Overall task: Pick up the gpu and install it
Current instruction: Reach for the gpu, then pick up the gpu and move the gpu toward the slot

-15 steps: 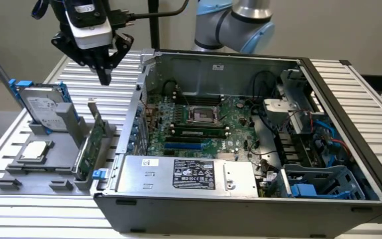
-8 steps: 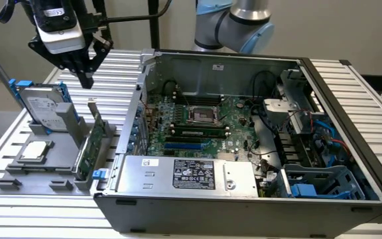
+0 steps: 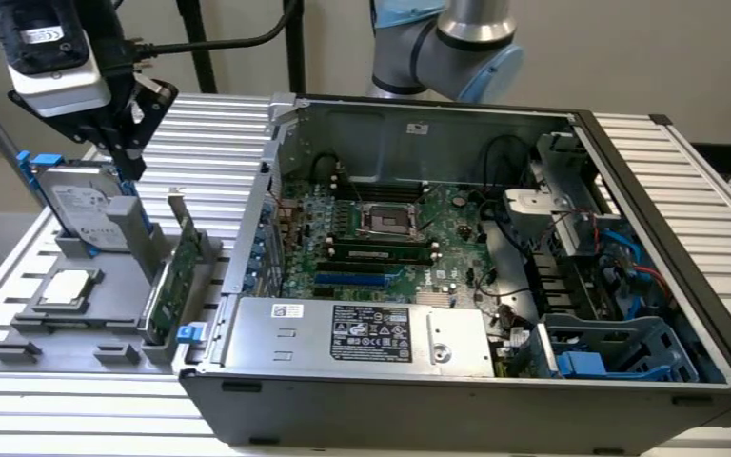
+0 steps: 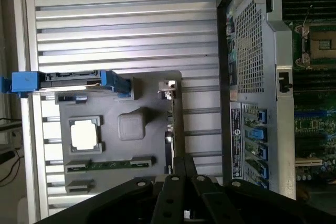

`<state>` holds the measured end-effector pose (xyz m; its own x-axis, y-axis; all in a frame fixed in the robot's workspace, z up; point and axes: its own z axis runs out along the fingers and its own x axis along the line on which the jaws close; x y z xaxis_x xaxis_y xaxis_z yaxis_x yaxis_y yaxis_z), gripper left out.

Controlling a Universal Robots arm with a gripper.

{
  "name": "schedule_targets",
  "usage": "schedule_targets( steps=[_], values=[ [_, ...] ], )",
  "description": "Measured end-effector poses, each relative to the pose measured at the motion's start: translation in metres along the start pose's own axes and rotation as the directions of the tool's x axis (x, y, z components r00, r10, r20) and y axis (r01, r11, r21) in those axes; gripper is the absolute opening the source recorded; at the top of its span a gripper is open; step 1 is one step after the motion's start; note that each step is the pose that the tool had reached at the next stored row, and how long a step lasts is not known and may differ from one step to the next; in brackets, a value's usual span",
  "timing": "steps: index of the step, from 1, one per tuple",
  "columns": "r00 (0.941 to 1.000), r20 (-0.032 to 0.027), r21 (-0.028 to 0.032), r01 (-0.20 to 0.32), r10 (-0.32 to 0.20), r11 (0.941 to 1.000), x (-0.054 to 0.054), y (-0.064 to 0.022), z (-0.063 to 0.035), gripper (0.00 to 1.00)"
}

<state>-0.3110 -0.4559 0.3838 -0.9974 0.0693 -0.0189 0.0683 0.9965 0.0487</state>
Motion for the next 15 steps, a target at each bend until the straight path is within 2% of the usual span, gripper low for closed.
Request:
schedule_targets(
  steps=[1,15],
  values=[
    [1.0000,0.0003,-0.0001,0.000,0.000,1.0000,0.0024,-0.0005,0.0001,0.11],
    [1.0000,0.0001,0.0002,0.000,0.000,1.0000,0.0024,-0.0005,0.0001,0.11]
  ],
)
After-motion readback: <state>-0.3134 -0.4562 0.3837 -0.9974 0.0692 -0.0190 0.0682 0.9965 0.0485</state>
